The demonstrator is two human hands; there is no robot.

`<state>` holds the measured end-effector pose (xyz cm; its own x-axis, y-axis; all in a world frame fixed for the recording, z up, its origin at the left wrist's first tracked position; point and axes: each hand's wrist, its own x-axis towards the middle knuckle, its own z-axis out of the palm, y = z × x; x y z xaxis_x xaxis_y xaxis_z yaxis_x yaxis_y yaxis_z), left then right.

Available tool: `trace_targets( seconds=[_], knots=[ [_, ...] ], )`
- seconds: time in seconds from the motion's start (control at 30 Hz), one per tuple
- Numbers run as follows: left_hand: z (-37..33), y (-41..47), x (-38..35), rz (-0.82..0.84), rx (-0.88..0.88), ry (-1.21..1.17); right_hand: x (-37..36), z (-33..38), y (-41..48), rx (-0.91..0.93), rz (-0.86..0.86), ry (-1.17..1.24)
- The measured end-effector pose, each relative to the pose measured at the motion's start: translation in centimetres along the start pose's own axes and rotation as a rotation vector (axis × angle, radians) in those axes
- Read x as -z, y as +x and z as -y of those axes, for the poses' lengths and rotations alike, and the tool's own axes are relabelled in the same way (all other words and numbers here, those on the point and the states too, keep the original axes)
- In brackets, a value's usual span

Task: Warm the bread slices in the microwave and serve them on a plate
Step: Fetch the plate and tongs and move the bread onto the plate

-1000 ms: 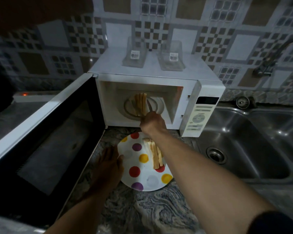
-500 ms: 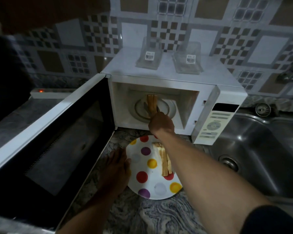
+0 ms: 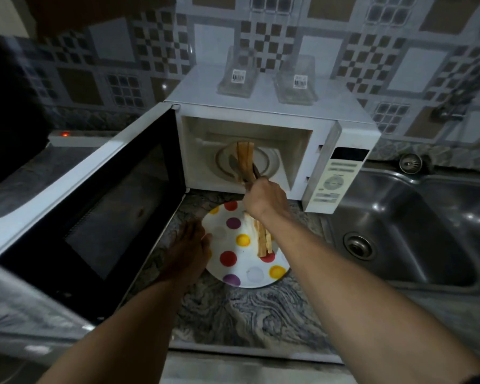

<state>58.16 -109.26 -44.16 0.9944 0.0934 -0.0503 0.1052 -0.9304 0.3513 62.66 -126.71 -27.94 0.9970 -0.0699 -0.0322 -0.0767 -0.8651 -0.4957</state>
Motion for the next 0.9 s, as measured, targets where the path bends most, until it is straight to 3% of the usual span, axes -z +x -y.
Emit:
trace_targets(
  seconds=[0.23,0.5,0.9],
  knots=[
    [0.0,-1.4,0.8,0.027,-0.003,-0.039,0.8,-1.1,-6.7,0.067,-0.036,-0.012],
    [0.3,-3.0,1.9,0.2,0.054,-0.011,-1.3,-3.3,-13.2,0.069,-0.014,-0.033],
    [-0.2,-4.2,2.0,0.152,0.073,0.001,-5.0,-5.4,-16.7,-0.01,0.002,-0.06]
  ],
)
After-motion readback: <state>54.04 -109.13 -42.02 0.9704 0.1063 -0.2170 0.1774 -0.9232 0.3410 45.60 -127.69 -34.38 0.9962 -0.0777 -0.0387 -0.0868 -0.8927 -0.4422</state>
